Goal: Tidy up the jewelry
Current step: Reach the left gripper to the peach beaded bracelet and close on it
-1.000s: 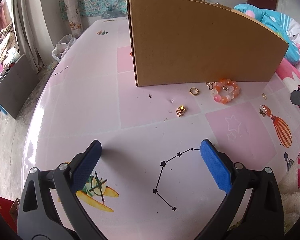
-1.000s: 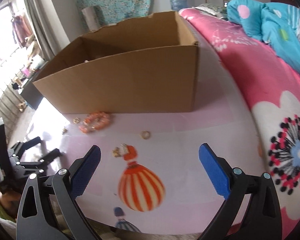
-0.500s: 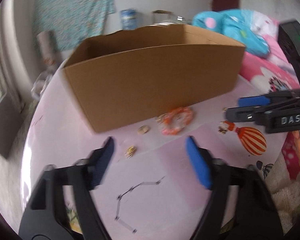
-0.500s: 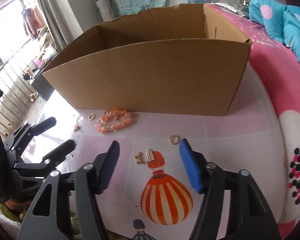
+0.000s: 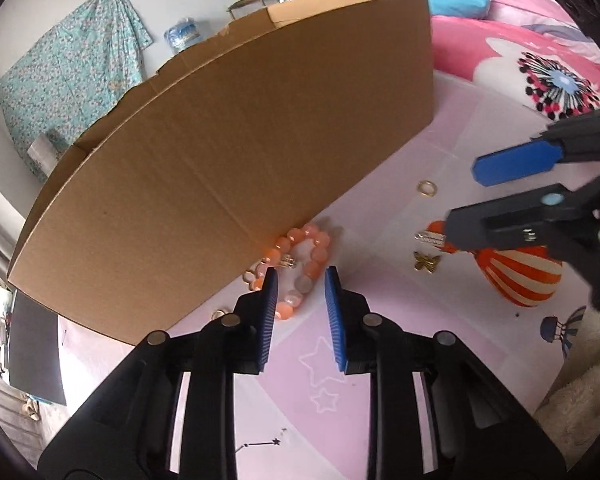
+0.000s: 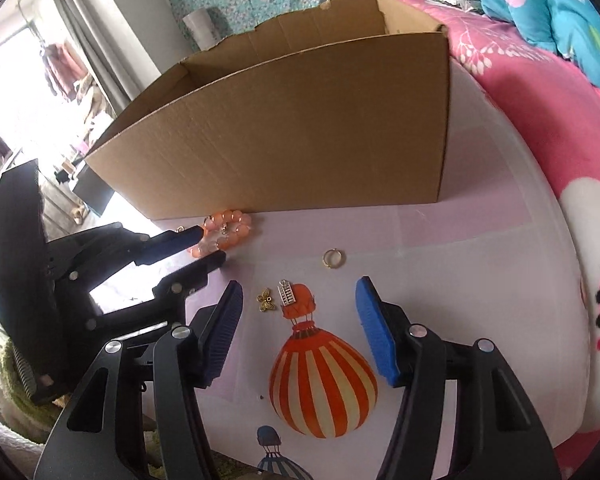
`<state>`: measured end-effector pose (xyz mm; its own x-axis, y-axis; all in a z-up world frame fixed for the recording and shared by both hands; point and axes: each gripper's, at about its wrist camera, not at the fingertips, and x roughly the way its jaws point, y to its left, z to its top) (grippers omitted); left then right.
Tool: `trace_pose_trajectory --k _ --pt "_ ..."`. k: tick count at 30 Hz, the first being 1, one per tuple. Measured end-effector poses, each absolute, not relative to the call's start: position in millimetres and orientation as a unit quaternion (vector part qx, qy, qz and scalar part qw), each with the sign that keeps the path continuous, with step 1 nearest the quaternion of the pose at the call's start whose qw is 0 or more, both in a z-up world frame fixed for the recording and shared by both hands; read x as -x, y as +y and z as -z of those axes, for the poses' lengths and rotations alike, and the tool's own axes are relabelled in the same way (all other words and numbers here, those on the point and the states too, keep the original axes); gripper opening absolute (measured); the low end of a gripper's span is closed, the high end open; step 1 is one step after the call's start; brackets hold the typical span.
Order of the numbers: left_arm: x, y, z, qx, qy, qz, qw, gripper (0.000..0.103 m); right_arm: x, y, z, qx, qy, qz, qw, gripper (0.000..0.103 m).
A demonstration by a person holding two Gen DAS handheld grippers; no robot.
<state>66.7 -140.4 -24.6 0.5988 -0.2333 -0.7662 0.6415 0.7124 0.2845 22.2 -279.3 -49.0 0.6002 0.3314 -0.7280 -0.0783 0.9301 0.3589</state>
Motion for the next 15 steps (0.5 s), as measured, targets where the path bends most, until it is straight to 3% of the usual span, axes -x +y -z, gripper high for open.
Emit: trace_pose_trajectory --k 2,3,8,15 --pt "-73 -139 23 -0.268 0.383 0.257 0.846 0.019 -19 -285 50 -0.159 0.427 -0.114 0.883 0.058" --pt "-76 -138 22 -0.263 0.393 0.259 0.842 0.01 -18 -289 51 -0.167 0.424 -0.113 0.883 0.058" --pt "-79 -135 14 -0.251 0.396 0.268 0.842 0.008 -14 -300 55 -0.193 0.415 -0.111 0.882 0.058" --pt "-83 -107 -47 -0.164 0.359 0.273 0.877 0.008 -11 -307 60 -0.21 0.412 -0.108 0.88 0.058"
